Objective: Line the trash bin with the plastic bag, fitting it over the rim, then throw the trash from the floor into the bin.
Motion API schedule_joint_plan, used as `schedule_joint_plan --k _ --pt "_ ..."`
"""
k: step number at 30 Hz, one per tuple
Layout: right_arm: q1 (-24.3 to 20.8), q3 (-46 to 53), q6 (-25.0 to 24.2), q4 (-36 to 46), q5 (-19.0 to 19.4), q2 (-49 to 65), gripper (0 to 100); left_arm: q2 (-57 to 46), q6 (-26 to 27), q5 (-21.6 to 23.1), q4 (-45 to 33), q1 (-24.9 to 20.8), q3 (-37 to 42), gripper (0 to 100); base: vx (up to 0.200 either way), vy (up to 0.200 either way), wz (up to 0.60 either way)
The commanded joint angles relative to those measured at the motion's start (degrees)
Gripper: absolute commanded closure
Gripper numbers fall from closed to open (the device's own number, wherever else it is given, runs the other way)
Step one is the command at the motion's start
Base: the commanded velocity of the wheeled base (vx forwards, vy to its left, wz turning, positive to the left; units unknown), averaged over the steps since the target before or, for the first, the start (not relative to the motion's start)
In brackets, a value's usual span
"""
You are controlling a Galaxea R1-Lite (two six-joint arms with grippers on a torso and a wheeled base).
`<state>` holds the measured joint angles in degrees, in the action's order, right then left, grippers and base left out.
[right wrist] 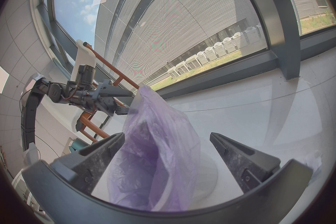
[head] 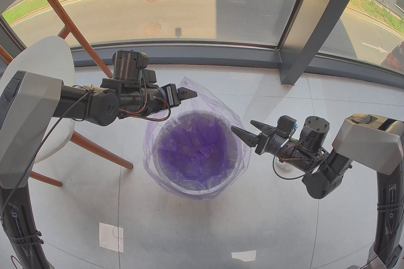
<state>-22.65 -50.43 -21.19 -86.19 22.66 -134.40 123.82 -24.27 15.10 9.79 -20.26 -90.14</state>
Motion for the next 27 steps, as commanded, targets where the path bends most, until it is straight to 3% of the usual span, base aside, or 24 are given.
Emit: schedule_joint_plan --k 1,6,7,22,27 --pt "0.24 -6.43 0.09 2.78 0.54 -3.85 0 -0.42 0.80 0.10 1.02 0.22 1.28 0 0.000 0.000 0.00" --pt "0.41 -10.74 0.09 4.98 0.54 -5.52 0 -0.42 0.72 0.01 1.02 0.49 1.28 0 0.000 0.000 0.00" --pt "0.41 -11.97 0.09 4.98 0.54 -6.22 100 -0.33 0.72 0.01 1.02 0.49 1.19 0 0.000 0.000 0.00" --pt "1.91 -15.22 -0.70 5.33 0.54 -7.89 100 0.46 0.80 -0.07 1.20 2.07 -0.13 0 0.000 0.000 0.00" --pt "2.96 -17.24 -3.25 5.33 0.37 -9.56 100 4.76 0.80 -0.34 3.48 2.95 -1.71 0 0.000 0.000 0.00"
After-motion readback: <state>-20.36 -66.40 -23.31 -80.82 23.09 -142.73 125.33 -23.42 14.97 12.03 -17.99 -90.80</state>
